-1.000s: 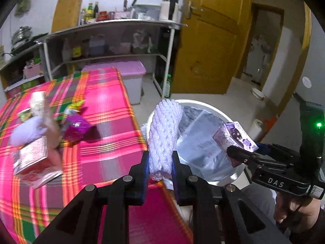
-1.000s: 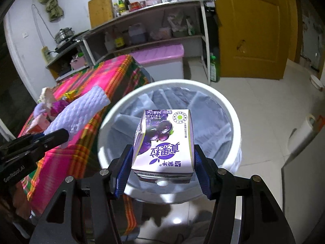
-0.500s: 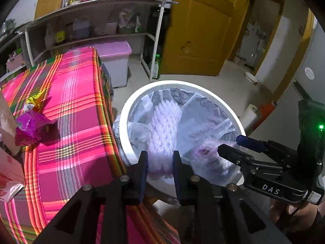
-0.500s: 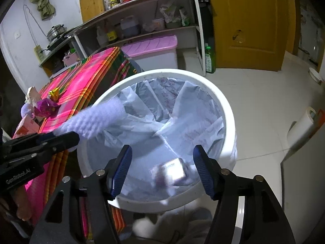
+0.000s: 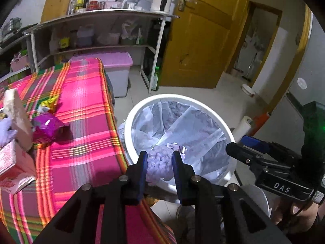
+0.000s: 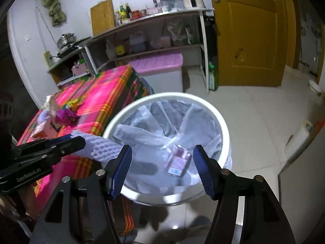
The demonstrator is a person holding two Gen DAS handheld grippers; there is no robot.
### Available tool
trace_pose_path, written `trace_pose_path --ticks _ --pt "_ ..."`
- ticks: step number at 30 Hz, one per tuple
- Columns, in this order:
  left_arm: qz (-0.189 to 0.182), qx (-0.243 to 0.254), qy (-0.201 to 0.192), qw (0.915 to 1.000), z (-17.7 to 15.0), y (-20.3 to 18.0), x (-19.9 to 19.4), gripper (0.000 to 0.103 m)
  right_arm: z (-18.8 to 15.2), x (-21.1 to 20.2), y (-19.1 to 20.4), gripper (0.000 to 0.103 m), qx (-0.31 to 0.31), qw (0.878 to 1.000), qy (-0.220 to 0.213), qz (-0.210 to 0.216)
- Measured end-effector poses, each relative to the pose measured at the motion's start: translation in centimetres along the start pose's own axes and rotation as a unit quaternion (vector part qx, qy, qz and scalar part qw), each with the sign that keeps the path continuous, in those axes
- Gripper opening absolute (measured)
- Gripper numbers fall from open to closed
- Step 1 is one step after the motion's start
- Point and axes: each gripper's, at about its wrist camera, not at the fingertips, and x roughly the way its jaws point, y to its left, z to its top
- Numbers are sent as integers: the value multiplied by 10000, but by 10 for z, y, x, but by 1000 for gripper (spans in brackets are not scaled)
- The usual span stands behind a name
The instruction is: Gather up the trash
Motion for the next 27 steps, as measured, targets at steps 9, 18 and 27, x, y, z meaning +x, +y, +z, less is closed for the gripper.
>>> trace_pose_path --ticks 9,18,27 --pt "100 -101 -454 9989 -12 11 -50 24 1 -35 39 63 -397 9985 -348 166" --pt "363 -235 -748 9963 -28 27 -91 24 -2 -48 77 63 -791 9951 -420 414" --pt "713 -401 -1010 9915 -42 50 -123 24 -6 -47 108 63 -1018 9917 -415 673"
